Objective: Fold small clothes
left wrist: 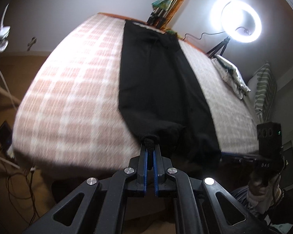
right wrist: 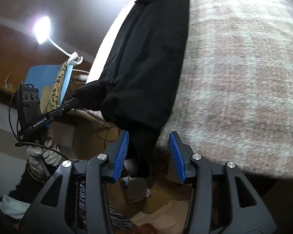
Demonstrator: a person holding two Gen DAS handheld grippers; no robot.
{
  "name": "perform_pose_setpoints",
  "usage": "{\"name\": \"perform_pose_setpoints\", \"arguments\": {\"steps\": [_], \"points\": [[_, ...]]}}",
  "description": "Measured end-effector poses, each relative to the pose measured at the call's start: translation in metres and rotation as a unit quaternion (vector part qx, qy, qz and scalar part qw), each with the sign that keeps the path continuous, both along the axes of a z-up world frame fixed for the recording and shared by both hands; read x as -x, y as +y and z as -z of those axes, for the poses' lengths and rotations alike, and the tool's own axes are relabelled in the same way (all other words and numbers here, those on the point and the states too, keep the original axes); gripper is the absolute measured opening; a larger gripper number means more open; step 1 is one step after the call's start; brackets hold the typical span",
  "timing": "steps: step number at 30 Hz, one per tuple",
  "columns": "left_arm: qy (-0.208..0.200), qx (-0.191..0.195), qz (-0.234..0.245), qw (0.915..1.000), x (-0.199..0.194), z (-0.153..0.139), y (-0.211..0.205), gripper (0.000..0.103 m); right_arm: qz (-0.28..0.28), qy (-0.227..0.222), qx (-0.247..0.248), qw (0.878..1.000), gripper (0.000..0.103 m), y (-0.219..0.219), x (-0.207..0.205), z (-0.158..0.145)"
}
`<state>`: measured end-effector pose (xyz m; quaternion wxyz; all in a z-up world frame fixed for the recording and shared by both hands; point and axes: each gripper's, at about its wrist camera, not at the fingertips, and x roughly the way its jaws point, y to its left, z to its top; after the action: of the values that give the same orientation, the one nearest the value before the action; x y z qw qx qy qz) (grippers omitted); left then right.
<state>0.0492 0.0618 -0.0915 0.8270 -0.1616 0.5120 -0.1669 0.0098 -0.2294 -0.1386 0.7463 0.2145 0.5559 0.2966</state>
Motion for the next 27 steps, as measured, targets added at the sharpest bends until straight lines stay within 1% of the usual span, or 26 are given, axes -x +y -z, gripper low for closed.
{"name": "perform_pose_setpoints", "arguments": {"steps": [1, 2, 3, 4, 5, 6, 7, 8, 9, 10, 12, 14, 15, 16, 17, 18, 19, 20, 21, 22, 24, 25, 26, 27], "points": [[0.006, 0.001, 0.005, 1.0000, 0.003, 0.003, 0.001, 0.002, -0.005, -0.008, 0.006, 1.000, 0.045, 0.004, 0.000, -0.001], [0.011, 0.001, 0.010, 0.9999, 0.006, 0.005, 0.003, 0.002, -0.009, -0.012, 0.010, 1.000, 0.036, 0.008, 0.000, -0.002], [0.014, -0.003, 0.009, 0.9999, 0.008, 0.006, 0.004, 0.010, -0.013, -0.013, 0.011, 1.000, 0.029, 0.011, -0.001, -0.001], [0.013, -0.008, 0.008, 0.9999, 0.010, 0.007, 0.006, 0.023, -0.018, -0.010, 0.015, 1.000, 0.015, 0.014, -0.001, 0.001], [0.011, -0.009, 0.008, 0.9999, 0.013, 0.007, 0.008, 0.027, -0.021, -0.010, 0.023, 0.999, 0.010, 0.017, -0.003, 0.002], [0.009, -0.009, 0.005, 0.9999, 0.014, 0.007, 0.010, 0.033, -0.021, -0.011, 0.025, 0.999, 0.010, 0.019, -0.005, 0.003], [0.008, -0.003, -0.001, 1.0000, 0.014, 0.007, 0.014, 0.040, -0.020, -0.005, 0.014, 1.000, 0.008, 0.016, -0.007, 0.003], [0.010, 0.005, -0.005, 0.9999, 0.014, 0.007, 0.017, 0.045, -0.014, 0.004, -0.003, 1.000, 0.007, 0.012, -0.008, 0.003], [0.013, 0.019, -0.008, 0.9997, 0.011, 0.009, 0.019, 0.052, -0.008, 0.008, -0.015, 1.000, 0.007, 0.013, -0.011, 0.001], [0.015, 0.023, -0.010, 0.9996, 0.008, 0.011, 0.021, 0.054, -0.001, 0.008, -0.032, 0.999, 0.007, 0.008, -0.012, -0.002], [0.026, 0.013, -0.016, 0.9995, 0.001, 0.018, 0.022, 0.053, 0.009, -0.002, -0.040, 0.999, 0.007, 0.000, -0.013, -0.008], [0.039, 0.013, -0.013, 0.9991, -0.002, 0.025, 0.020, 0.045, 0.011, -0.011, -0.036, 0.999, 0.007, -0.004, -0.012, -0.013], [0.045, 0.017, -0.011, 0.9988, -0.004, 0.028, 0.019, 0.034, 0.009, -0.010, -0.035, 0.999, 0.007, -0.005, -0.011, -0.013], [0.054, 0.023, -0.008, 0.9982, -0.006, 0.032, 0.016, 0.028, 0.006, -0.008, -0.037, 0.999, 0.007, -0.004, -0.010, -0.012], [0.056, 0.025, -0.007, 0.9981, -0.006, 0.033, 0.015, 0.026, 0.005, -0.006, -0.032, 0.999, 0.011, -0.004, -0.008, -0.011], [0.055, 0.026, -0.005, 0.9981, -0.006, 0.033, 0.014, 0.022, 0.003, -0.001, -0.025, 1.000, 0.015, -0.002, -0.008, -0.007], [0.053, 0.024, -0.002, 0.9983, -0.005, 0.032, 0.012, 0.016, 0.003, 0.002, -0.024, 1.000, 0.029, -0.003, -0.009, -0.006], [0.049, 0.020, 0.002, 0.9986, -0.005, 0.030, 0.010, 0.015, 0.007, 0.007, -0.026, 1.000, 0.042, 0.002, -0.008, -0.003], [0.044, 0.015, 0.004, 0.9989, -0.004, 0.028, 0.009, 0.013, 0.011, 0.010, -0.029, 0.999, 0.043, 0.002, -0.010, 0.000], [0.043, 0.015, 0.004, 0.9990, -0.004, 0.027, 0.008, 0.007, 0.012, 0.008, -0.037, 0.999, 0.043, 0.001, -0.010, 0.001], [0.043, 0.020, 0.005, 0.9988, -0.005, 0.025, 0.006, 0.004, 0.005, -0.001, -0.033, 0.999, 0.042, 0.003, -0.010, 0.000], [0.043, 0.022, 0.006, 0.9988, -0.006, 0.024, 0.005, 0.003, -0.005, -0.006, -0.026, 1.000, 0.025, 0.007, -0.010, -0.001], [0.041, 0.022, 0.008, 0.9989, -0.006, 0.020, 0.005, 0.003, -0.014, -0.006, -0.023, 1.000, 0.006, 0.014, -0.011, 0.000], [0.037, 0.026, 0.009, 0.9989, -0.006, 0.016, 0.005, 0.002, -0.027, 0.002, -0.018, 0.999, 0.006, 0.020, -0.011, 0.001]]}}
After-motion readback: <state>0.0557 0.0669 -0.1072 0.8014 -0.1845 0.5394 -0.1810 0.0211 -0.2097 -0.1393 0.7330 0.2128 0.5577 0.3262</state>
